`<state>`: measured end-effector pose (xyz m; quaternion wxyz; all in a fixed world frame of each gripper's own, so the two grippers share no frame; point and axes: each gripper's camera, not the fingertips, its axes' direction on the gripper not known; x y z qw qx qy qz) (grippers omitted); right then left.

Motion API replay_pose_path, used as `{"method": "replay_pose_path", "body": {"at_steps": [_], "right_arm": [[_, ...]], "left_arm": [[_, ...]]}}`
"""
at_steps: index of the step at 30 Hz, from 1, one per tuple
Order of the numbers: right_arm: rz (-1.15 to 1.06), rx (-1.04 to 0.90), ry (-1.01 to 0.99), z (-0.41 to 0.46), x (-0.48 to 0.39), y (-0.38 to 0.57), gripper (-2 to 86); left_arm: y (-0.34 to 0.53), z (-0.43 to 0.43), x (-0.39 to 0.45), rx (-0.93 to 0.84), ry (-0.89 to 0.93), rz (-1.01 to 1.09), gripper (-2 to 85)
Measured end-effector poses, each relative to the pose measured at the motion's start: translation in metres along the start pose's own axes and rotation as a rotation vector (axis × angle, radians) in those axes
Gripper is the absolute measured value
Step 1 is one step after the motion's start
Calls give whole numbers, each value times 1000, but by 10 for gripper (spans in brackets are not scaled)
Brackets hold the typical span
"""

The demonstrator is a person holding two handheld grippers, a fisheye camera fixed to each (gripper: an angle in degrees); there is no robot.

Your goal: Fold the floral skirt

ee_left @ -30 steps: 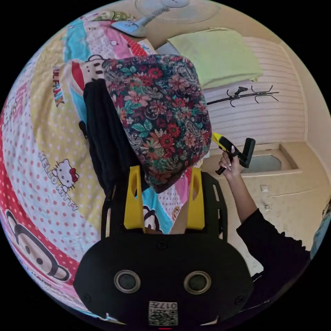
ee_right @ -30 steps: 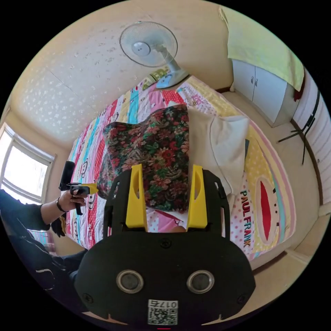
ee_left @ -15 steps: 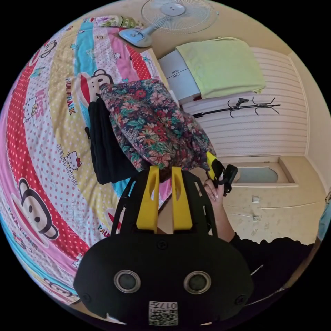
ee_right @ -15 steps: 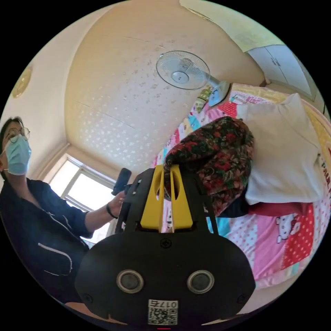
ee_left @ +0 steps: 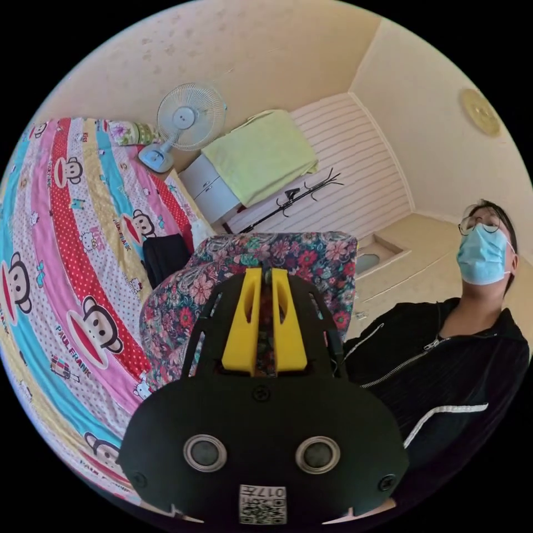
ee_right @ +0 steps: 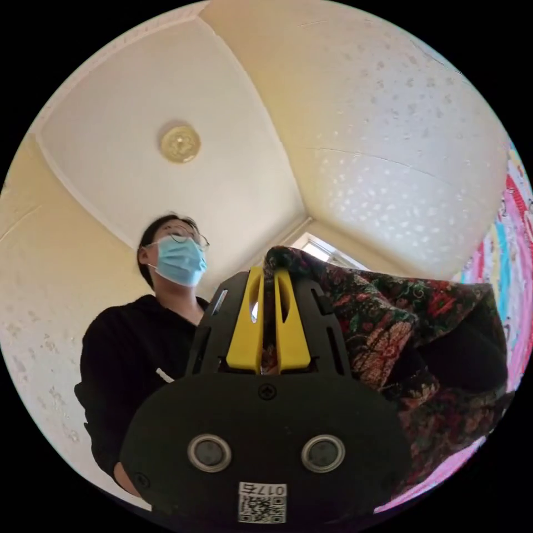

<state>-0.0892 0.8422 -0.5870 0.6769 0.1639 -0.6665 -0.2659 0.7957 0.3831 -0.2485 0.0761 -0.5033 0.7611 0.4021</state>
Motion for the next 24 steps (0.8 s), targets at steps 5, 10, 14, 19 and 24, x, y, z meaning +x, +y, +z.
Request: {"method": "replay_pose_path", "body": {"at_steps": [5,10,14,19,24], "right_arm": [[-132,-81,-198,100,-14,-18,28],[-241,-220,-175,183,-26,-48,26],[-402,-244,-82,241,-50,-60,24],[-576,-443,372,330,-81,-34,25],[-579,-463,273,350,-100,-25,24]], "left_arm": [[82,-118,79,107,-247,164,73],[191,-200,164,272,-552,381,113],[304,-252,188,732,-423,537,129],[320,-220,166,570,-313,559,196],[327,-185,167,669,-753,569,209]]}}
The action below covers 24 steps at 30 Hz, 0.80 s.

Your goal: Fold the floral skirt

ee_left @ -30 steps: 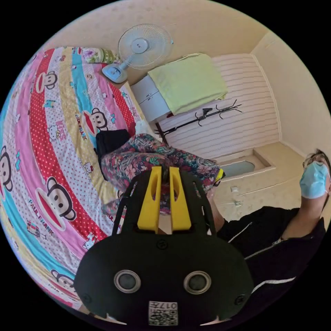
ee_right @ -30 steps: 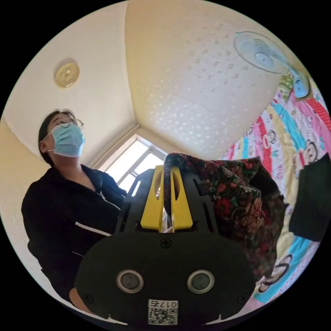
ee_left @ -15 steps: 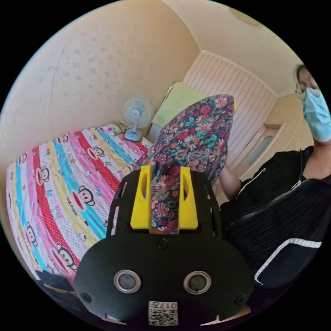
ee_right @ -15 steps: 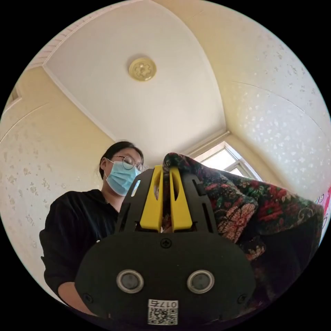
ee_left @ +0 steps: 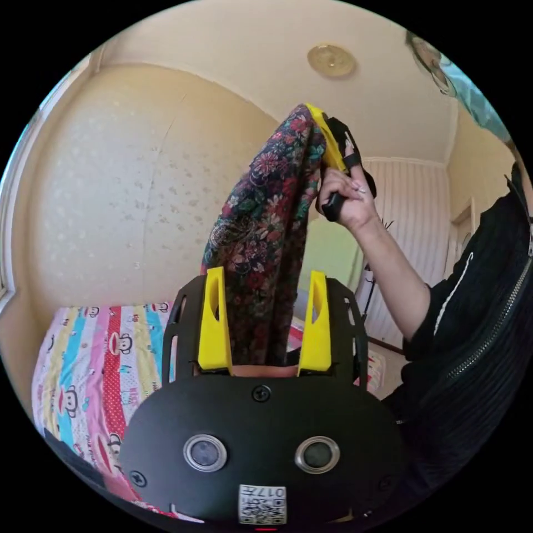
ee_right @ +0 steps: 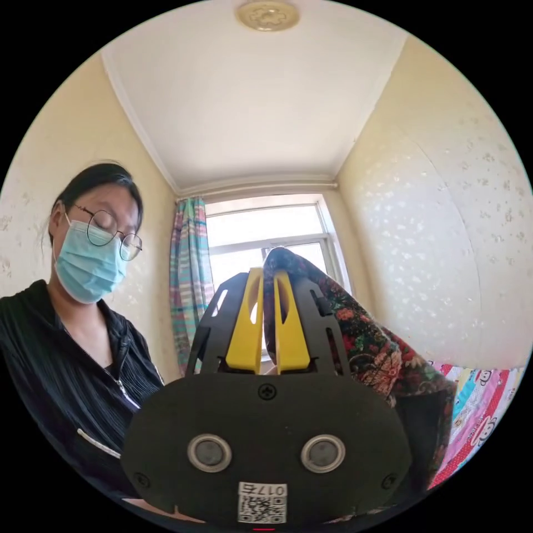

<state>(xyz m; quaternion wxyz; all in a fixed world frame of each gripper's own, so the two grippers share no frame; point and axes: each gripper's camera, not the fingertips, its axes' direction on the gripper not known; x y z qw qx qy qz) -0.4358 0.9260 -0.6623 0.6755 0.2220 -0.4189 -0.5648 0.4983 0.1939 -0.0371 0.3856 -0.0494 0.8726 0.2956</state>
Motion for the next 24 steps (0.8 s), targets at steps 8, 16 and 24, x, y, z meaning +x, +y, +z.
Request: {"method": "replay_pose_path", "body": {"at_steps": [8,16,24], "right_arm": [[-249,-273,203,14,-70,-24,23],[-101,-75,356,-33,-55,-39,22],[-307,-109,863,-15,-91,-90,21]], "left_arm": [[-2,21,-11,0,-115,-55,206],[-10,90,-55,-136,464,-257,99],[21,30,-70,201,906,-273,135]]}}
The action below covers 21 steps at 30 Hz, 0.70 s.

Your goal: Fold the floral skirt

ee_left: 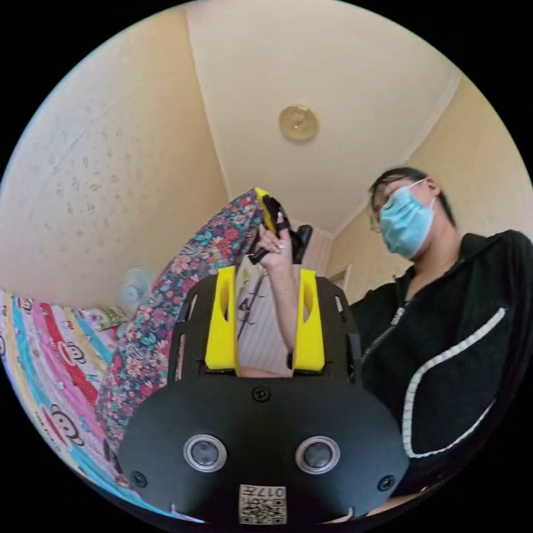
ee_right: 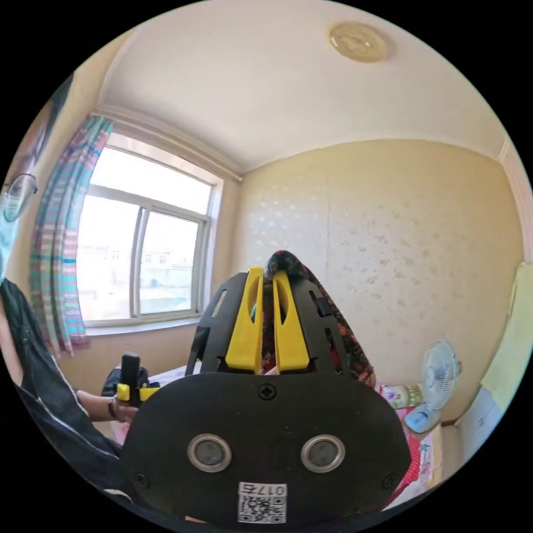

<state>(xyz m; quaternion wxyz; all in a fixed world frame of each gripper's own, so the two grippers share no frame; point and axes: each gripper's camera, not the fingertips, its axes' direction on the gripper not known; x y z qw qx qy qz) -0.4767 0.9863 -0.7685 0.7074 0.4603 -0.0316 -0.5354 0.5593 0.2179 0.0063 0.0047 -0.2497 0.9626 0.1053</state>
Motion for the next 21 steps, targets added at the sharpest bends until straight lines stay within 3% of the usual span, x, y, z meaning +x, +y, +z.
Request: {"method": "replay_pose_path", "body": {"at_steps": [2,5,9,14,18,21], "right_arm": [[64,49,1,7,2,-24,21],[151,90,1,20,3,-61,20],[164,115,77,34,-15,-111,20],[75,234,206,48,-63,-168,21],[46,297,164,54,-84,-190,21],[43,308,175,63,-100,-203,20]], "left_arm": [[6,18,-4,-56,65,-12,120],[23,60,-19,-201,-174,-9,182],[51,130,-28,-489,-354,121,207],[67,173,-68,-513,-553,2,226],[81,192,-119,-432,-693,-213,226],[90,213,-145,-462,-781,-225,226]]}}
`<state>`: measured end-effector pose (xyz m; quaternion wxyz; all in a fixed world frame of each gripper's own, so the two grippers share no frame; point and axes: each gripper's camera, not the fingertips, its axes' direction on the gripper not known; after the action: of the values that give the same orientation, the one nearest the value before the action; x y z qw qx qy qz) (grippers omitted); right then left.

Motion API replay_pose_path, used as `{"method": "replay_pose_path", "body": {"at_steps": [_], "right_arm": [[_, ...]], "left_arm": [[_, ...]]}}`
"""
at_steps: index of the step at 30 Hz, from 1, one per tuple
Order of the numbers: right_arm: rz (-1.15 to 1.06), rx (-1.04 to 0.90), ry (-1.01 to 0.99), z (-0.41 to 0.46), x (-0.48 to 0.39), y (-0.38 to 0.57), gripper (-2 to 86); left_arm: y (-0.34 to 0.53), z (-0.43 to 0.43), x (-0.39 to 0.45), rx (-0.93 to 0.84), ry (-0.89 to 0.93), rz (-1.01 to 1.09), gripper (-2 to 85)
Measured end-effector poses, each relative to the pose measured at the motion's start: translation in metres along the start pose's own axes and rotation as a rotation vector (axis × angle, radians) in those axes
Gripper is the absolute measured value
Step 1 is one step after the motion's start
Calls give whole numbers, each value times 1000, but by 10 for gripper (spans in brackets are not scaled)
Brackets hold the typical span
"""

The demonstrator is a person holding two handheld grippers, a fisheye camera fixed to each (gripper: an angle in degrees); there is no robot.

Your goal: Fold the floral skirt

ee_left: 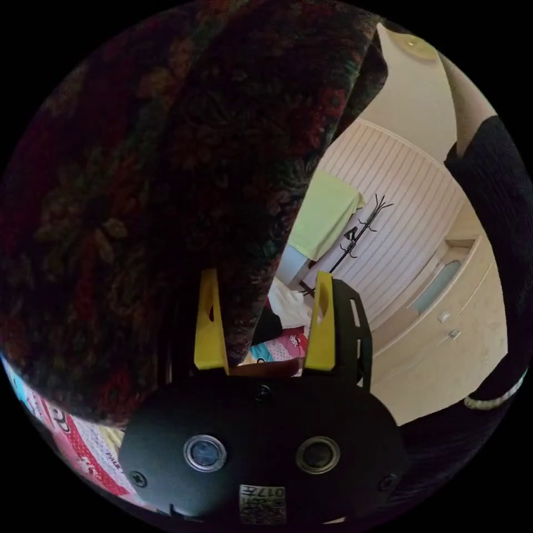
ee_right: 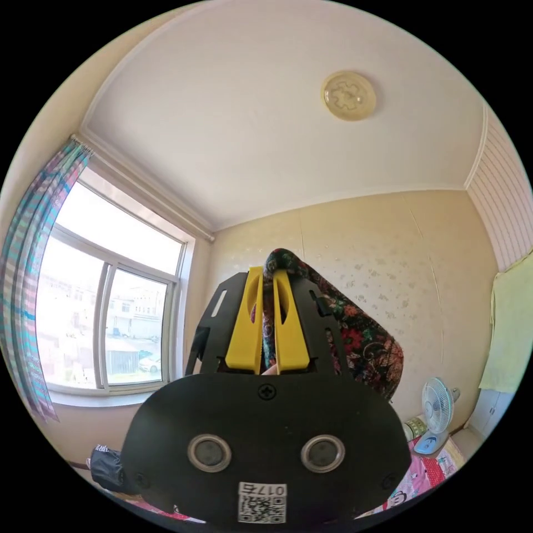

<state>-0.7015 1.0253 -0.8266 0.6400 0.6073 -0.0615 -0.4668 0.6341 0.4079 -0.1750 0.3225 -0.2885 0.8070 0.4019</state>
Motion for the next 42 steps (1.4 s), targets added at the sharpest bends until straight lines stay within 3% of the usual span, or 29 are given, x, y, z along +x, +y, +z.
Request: {"method": "replay_pose_path", "body": {"at_steps": [2,5,7,10,13,15,17,19,21,28,30,33,36,38,42], "right_arm": [[-26,-14,12,10,-10,-2,20],[-54,-64,50,26,0,-3,21],[-7,-105,53,36,24,-3,22],[74,-159,81,51,75,2,23],[-30,-158,230,61,107,14,24],[-169,-155,344,66,116,27,25],[-363,-180,472,72,127,54,27],[-419,-224,525,73,138,82,28],[-375,-292,501,69,154,113,30],[-81,-774,179,48,205,281,55],[30,-776,174,18,208,312,69],[200,-519,4,-67,200,319,77],[34,-340,-245,-130,152,290,94],[-163,-402,-291,-149,99,266,142],[-406,-500,-289,-157,38,255,158]], "left_arm": [[-6,10,-3,3,-77,25,210],[-20,11,-36,-102,-165,-55,103],[-22,7,-68,-147,-108,-121,42],[-22,5,-119,-260,117,-148,21],[-11,-12,-157,-239,375,-147,14],[-4,-38,-177,-133,548,-127,12],[-4,-65,-186,3,631,-93,12],[-10,-93,-195,150,698,-52,11],[-26,-125,-203,274,745,9,11],[-74,-149,-216,443,817,42,11],[-91,-137,-221,443,809,48,11],[-108,-114,-223,418,745,13,11],[-128,-75,-224,339,721,-19,12],[-138,-47,-224,267,708,-49,13],[-145,22,-228,162,687,-150,16]]}}
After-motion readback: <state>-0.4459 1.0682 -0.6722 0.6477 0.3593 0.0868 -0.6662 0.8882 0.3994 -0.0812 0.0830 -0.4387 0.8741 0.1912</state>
